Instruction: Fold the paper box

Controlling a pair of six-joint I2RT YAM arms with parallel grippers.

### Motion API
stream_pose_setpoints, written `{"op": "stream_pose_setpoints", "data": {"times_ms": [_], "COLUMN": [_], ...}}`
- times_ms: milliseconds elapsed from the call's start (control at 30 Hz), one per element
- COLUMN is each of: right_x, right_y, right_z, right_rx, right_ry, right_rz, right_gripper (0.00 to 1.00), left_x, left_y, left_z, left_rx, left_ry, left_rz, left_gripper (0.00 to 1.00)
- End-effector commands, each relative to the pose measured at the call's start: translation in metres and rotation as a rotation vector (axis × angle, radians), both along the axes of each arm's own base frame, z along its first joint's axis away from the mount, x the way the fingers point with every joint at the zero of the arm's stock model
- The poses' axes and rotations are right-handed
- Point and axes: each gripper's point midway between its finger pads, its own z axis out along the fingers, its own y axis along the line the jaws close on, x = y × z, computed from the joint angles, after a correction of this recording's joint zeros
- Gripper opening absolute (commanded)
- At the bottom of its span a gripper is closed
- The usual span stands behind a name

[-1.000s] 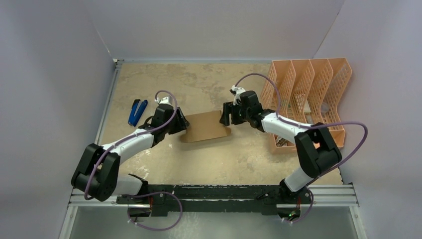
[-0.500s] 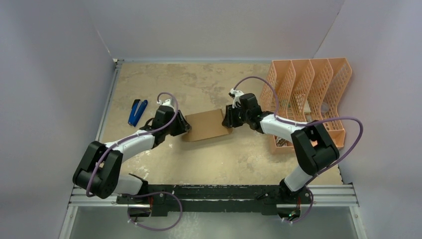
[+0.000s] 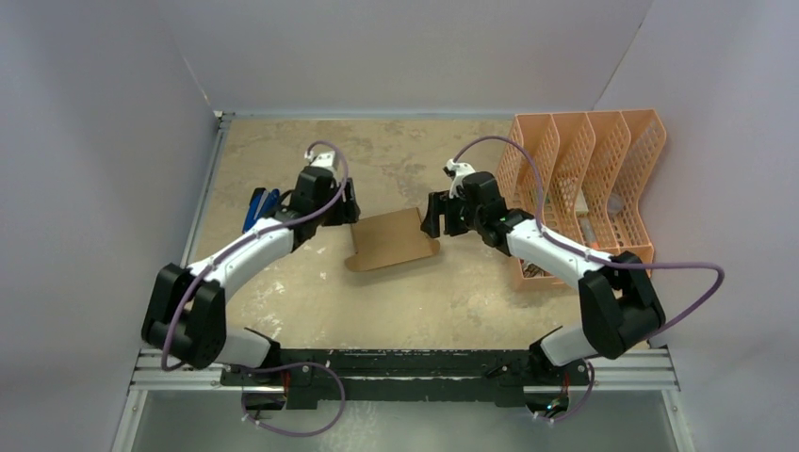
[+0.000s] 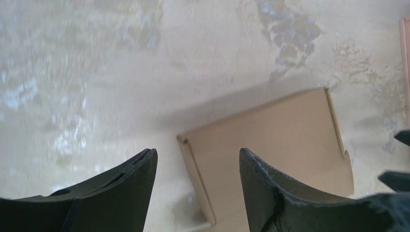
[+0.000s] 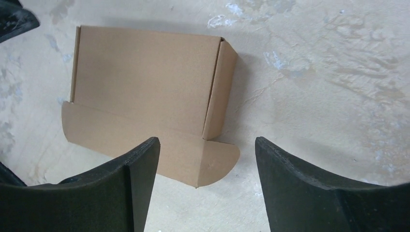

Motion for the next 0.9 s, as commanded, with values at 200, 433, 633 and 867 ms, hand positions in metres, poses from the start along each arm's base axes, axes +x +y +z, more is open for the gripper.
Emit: {"op": "stream_pose_setpoints", "data": {"times_ms": [200,433,633,867], "right_x": [-0.016,-0.021,-0.029,-0.044], "right_y": [-0.008,0.003,0.006,0.03], "right_z": [0.001,0.009,0.017,0.033], "right_rx": [0.09,0.086,0.009,-0.252], "right_ry": [0.048,-0.026,-0.085,-0.271], "right_rz": [-0.135,0.019,0.172,0.42], "right_gripper": [0.77,0.79,0.83,0.85], "left_x": [0.045,0.048,0.046,0.048], "left_y": [-0.036,-0.043,-0.048,-0.049], "left_z": [-0.027,-0.042,-0.074,-0.088], "left_rx": [0.134,0.114,0.109,0.127], "left_ry": [0.099,0.125,0.225,0.25], "left_rz": [-0.278,-0.295,-0.306,-0.326], "left_gripper": [0.63,0.63,0.58,0.58]}}
